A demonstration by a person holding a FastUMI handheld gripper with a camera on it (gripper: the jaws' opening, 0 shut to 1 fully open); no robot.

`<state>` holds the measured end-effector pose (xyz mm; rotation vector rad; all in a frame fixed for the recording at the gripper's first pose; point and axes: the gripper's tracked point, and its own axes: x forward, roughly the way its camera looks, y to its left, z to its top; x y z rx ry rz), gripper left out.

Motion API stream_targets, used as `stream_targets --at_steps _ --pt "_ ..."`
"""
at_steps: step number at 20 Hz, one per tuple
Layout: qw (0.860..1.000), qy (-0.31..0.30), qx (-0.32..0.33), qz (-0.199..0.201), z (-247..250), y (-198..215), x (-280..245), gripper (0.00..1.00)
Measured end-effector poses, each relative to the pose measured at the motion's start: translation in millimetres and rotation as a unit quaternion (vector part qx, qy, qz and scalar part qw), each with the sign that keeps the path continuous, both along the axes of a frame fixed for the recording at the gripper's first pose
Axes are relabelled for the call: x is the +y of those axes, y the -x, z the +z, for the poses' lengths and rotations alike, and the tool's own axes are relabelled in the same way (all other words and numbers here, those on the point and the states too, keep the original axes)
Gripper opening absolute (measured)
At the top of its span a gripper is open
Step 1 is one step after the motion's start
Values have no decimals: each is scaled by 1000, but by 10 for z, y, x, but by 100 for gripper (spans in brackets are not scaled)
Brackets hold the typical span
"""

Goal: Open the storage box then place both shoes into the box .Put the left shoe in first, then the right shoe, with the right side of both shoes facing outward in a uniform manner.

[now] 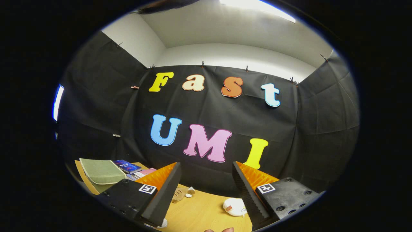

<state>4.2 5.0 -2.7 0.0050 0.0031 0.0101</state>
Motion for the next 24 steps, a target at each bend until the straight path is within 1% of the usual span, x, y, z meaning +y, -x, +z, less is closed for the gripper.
stream_targets --at_steps 1,3,6,7,8,10,11,12,13,14,15,16,17,18,19,20,21,24 --pt "1000 -1 -1 0 -3 -9 1 97" --pt "1000 -9 4 20 -15 -29 109 97" --pt "996 -39 23 76 -42 -117 404 96" --pt "992 -62 36 107 -80 -163 583 95" --pt "983 -96 54 144 -141 -190 804 92" --pt "958 -175 88 210 -226 -240 1274 92" --pt "938 -220 106 248 -250 -260 1508 92" --pt "912 -268 133 279 -332 -262 1754 94" --pt "879 -321 165 313 -424 -244 2030 96" --pt "843 -369 200 336 -534 -262 2307 94" --pt "804 -413 231 359 -649 -231 2550 94" --pt "766 -452 261 374 -777 -224 2784 94" --pt "733 -483 285 385 -910 -229 2995 94" --pt "708 -501 310 390 -1068 -215 3182 94" --pt "688 -511 333 394 -1257 -242 3347 94" --pt "673 -516 357 392 -1442 -273 3506 94" --pt "654 -524 376 395 -1585 -287 3656 94" --pt "593 -564 419 392 -1902 -342 3993 94"
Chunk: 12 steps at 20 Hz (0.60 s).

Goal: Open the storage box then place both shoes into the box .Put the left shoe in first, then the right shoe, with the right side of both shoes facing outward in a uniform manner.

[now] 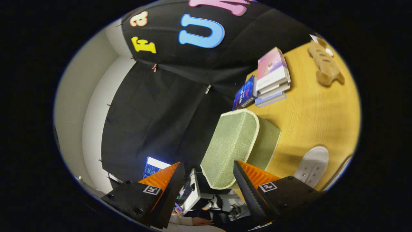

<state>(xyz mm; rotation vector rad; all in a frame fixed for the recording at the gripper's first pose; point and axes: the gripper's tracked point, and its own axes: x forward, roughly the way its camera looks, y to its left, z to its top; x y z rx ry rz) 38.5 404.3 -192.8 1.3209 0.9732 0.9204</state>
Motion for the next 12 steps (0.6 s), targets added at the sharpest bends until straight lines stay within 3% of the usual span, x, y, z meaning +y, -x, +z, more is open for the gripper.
stream_targets --at_steps 5,12 --pt "996 -9 85 21 -644 -18 449 94" --pt "987 -74 141 14 -878 -4 772 94"
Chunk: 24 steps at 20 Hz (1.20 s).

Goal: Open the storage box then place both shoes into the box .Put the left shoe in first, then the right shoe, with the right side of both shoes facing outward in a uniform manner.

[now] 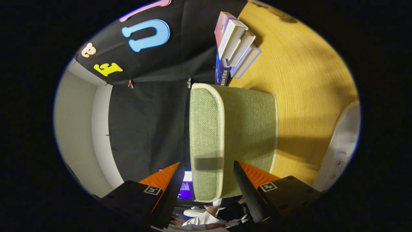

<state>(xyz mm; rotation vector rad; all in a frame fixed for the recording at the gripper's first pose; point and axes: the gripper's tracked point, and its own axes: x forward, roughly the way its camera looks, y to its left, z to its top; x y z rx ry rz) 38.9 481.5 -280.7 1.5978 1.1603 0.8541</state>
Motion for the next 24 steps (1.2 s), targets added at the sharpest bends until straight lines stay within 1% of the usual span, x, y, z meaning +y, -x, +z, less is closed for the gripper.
stream_targets --at_steps 3,5,6,7,8,10,11,12,13,14,17,19,21,24 --pt "999 -28 17 -11 38 -13 69 94" --pt "998 -45 23 -26 84 -55 72 94" --pt "998 -42 25 -33 61 -72 82 81" --pt "998 -50 32 -37 82 -90 84 74" --pt "998 -44 36 -31 73 -54 105 71" --pt "998 -50 37 -18 81 -42 158 46" --pt "998 -53 33 -23 127 3 79 33" --pt "997 -65 35 -36 199 -46 49 21" --pt "997 -60 30 -40 237 -65 50 8" --pt "997 -56 19 -44 298 -56 26 5" --pt "995 -56 -8 -77 634 -210 -102 5" --pt "994 -40 -24 -99 849 -355 -136 5" --pt "993 -21 -42 -111 1076 -464 -140 5" --pt "990 -1 -76 -121 1503 -668 3 5"
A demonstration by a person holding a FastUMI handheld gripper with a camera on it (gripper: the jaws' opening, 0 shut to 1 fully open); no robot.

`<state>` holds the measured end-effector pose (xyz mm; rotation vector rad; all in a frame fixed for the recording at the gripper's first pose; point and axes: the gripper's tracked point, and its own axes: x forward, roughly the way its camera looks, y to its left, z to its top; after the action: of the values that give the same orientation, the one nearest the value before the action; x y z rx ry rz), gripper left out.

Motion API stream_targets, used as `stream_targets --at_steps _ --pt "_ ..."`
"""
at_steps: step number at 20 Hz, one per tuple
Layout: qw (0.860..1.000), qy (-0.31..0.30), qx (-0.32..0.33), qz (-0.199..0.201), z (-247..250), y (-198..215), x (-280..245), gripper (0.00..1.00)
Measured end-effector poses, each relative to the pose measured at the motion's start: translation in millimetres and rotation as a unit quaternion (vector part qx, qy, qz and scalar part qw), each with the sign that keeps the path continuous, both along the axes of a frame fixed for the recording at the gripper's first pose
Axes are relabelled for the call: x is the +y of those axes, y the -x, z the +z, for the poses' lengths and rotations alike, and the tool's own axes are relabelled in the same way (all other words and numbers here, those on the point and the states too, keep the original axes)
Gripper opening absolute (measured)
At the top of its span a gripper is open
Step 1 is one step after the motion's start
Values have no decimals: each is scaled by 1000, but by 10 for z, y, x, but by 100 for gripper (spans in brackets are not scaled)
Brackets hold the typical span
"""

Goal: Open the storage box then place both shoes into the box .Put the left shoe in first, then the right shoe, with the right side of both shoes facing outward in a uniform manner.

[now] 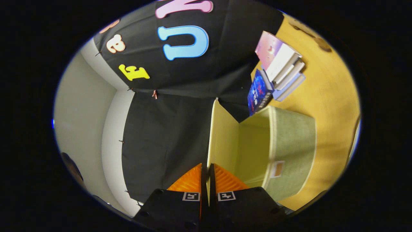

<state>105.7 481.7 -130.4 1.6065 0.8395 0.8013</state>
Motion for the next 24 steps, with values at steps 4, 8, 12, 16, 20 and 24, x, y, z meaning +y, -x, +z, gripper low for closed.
stream_targets --at_steps 4,8,12,16,20,24 --pt "997 55 -53 2 468 -264 474 5" --pt "994 81 -73 9 778 -440 1097 5" --pt "992 90 -82 22 840 -506 1739 6" --pt "991 103 -80 13 805 -537 1997 34" --pt "979 176 -101 -13 646 -627 1827 72" --pt "953 269 -140 -20 548 -468 1398 91"
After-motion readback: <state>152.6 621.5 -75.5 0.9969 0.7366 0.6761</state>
